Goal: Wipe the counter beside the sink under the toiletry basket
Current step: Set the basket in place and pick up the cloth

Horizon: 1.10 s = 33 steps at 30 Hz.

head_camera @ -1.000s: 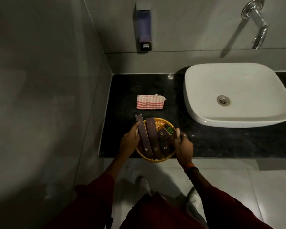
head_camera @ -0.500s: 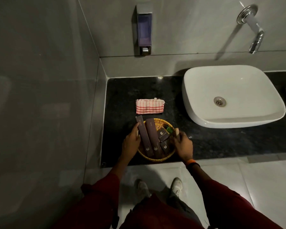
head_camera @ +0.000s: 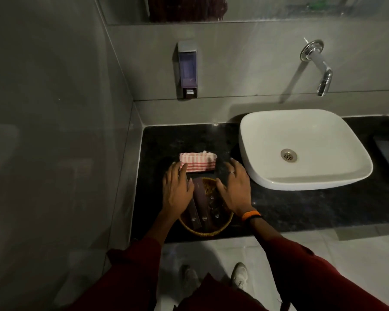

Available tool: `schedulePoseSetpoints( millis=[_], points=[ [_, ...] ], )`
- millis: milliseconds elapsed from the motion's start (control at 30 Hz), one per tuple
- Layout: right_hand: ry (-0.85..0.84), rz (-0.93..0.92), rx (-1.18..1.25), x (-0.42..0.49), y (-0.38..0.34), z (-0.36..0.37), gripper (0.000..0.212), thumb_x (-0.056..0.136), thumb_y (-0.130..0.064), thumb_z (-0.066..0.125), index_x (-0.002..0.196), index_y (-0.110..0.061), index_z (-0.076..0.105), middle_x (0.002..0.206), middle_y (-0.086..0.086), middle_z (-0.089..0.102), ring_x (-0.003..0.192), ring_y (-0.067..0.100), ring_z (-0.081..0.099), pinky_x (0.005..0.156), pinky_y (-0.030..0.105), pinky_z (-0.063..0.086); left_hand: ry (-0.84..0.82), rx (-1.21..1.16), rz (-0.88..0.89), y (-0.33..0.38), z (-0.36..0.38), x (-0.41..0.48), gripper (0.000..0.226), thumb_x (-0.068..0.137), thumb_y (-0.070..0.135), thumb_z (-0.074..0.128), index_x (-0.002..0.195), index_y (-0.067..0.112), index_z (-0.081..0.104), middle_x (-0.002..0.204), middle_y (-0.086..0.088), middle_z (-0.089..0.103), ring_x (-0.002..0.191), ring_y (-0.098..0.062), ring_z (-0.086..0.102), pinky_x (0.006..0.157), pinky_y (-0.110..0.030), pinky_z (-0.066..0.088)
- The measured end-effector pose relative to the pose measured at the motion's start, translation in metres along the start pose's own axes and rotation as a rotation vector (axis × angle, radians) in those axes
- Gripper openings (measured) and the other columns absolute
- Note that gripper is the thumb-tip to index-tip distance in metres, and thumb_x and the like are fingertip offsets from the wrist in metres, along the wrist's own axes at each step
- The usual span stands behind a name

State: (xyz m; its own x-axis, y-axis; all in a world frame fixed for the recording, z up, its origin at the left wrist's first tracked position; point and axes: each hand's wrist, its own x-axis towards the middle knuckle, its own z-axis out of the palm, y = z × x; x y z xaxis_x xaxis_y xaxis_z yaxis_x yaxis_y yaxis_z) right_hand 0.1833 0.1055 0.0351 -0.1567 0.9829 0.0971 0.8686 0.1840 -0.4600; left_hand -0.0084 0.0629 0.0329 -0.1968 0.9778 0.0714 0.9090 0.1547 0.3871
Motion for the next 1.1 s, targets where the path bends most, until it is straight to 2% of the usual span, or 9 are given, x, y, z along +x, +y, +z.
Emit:
schedulePoseSetpoints(
  millis=[100, 200, 400, 567, 633, 733, 867, 933, 1100],
  points=[
    [-0.125, -0.049, -0.024, 0.022, -0.002, 0.001, 0.065, 0.094, -0.035, 0.062, 0.15, -0.013, 0.04, 0.16, 0.011, 0.034, 0.148, 0.029, 0.033, 0.12, 0.046, 0.036, -0.098, 0.058, 0.039, 0.002, 0.0, 0.023, 0.062, 0.098, 0.035, 0.047, 0.153, 0.02, 0.024, 0.162, -0.01, 0.022, 0.151, -0.029, 0.02, 0.124, -0.049, 0.024],
    [-0.233, 0.006, -0.033, 0.056, 0.001, 0.015, 0.06, 0.098, -0.033, 0.057, 0.151, -0.011, 0.038, 0.157, 0.014, 0.036, 0.142, 0.034, 0.038, 0.113, 0.049, 0.041, -0.169, 0.02, -0.007, -0.004, 0.011, 0.056, 0.061, 0.099, 0.03, 0.049, 0.154, 0.022, 0.024, 0.162, -0.01, 0.019, 0.148, -0.03, 0.025, 0.122, -0.044, 0.028],
    [-0.293, 0.28, 0.289, 0.122, 0.008, 0.068, 0.052, 0.102, -0.029, 0.052, 0.147, -0.005, 0.041, 0.142, 0.026, 0.053, 0.13, 0.042, 0.053, 0.107, 0.045, 0.045, -0.245, -0.414, -0.357, -0.025, 0.05, 0.128, 0.061, 0.099, 0.013, 0.054, 0.153, 0.007, 0.028, 0.153, -0.026, 0.033, 0.138, -0.04, 0.04, 0.114, -0.042, 0.035],
    [-0.283, 0.483, 0.499, 0.135, -0.004, 0.088, 0.044, 0.102, -0.032, 0.04, 0.132, -0.003, 0.054, 0.131, 0.022, 0.063, 0.122, 0.04, 0.06, 0.102, 0.042, 0.048, -0.258, -0.71, -0.575, -0.03, 0.061, 0.149, 0.063, 0.093, 0.002, 0.061, 0.149, -0.002, 0.033, 0.148, -0.023, 0.046, 0.136, -0.035, 0.047, 0.109, -0.037, 0.039],
    [-0.269, 0.469, 0.506, 0.133, -0.011, 0.081, 0.042, 0.102, -0.031, 0.039, 0.13, -0.005, 0.058, 0.13, 0.02, 0.065, 0.121, 0.038, 0.061, 0.102, 0.04, 0.047, -0.208, -0.773, -0.557, -0.027, 0.054, 0.147, 0.053, 0.092, -0.001, 0.06, 0.142, -0.001, 0.045, 0.14, -0.023, 0.054, 0.129, -0.036, 0.054, 0.106, -0.039, 0.044],
    [-0.187, 0.447, 0.536, 0.124, -0.018, 0.053, 0.036, 0.097, -0.02, 0.056, 0.131, -0.01, 0.061, 0.13, 0.015, 0.067, 0.12, 0.034, 0.062, 0.1, 0.035, 0.047, -0.095, -0.886, -0.478, -0.014, 0.031, 0.141, 0.045, 0.093, 0.0, 0.058, 0.136, 0.008, 0.054, 0.127, -0.015, 0.062, 0.112, -0.03, 0.062, 0.098, -0.045, 0.054],
    [-0.056, 0.407, 0.821, 0.094, -0.011, 0.001, 0.037, 0.092, -0.012, 0.064, 0.129, -0.01, 0.061, 0.124, 0.008, 0.069, 0.115, 0.021, 0.064, 0.101, 0.036, 0.051, -0.089, -0.956, -0.326, 0.019, 0.001, 0.128, 0.041, 0.097, 0.011, 0.058, 0.135, 0.026, 0.055, 0.116, 0.006, 0.062, 0.096, -0.007, 0.066, 0.068, -0.021, 0.057],
    [-0.046, 0.429, 0.899, 0.085, 0.008, -0.026, 0.033, 0.094, -0.016, 0.064, 0.127, -0.014, 0.06, 0.124, 0.007, 0.069, 0.114, 0.022, 0.065, 0.102, 0.041, 0.054, -0.107, -0.979, -0.263, 0.044, -0.007, 0.122, 0.038, 0.097, 0.012, 0.058, 0.131, 0.029, 0.058, 0.117, 0.004, 0.065, 0.098, -0.012, 0.069, 0.066, -0.021, 0.058],
    [0.006, 0.478, 0.992, 0.074, 0.094, -0.087, 0.03, 0.095, -0.017, 0.065, 0.124, -0.013, 0.059, 0.118, 0.01, 0.072, 0.104, 0.021, 0.071, 0.084, 0.034, 0.061, -0.204, -1.005, -0.18, 0.137, 0.007, 0.108, 0.035, 0.095, 0.009, 0.061, 0.104, 0.042, 0.067, 0.107, 0.009, 0.073, 0.099, -0.014, 0.072, 0.069, -0.026, 0.059]
  ],
)
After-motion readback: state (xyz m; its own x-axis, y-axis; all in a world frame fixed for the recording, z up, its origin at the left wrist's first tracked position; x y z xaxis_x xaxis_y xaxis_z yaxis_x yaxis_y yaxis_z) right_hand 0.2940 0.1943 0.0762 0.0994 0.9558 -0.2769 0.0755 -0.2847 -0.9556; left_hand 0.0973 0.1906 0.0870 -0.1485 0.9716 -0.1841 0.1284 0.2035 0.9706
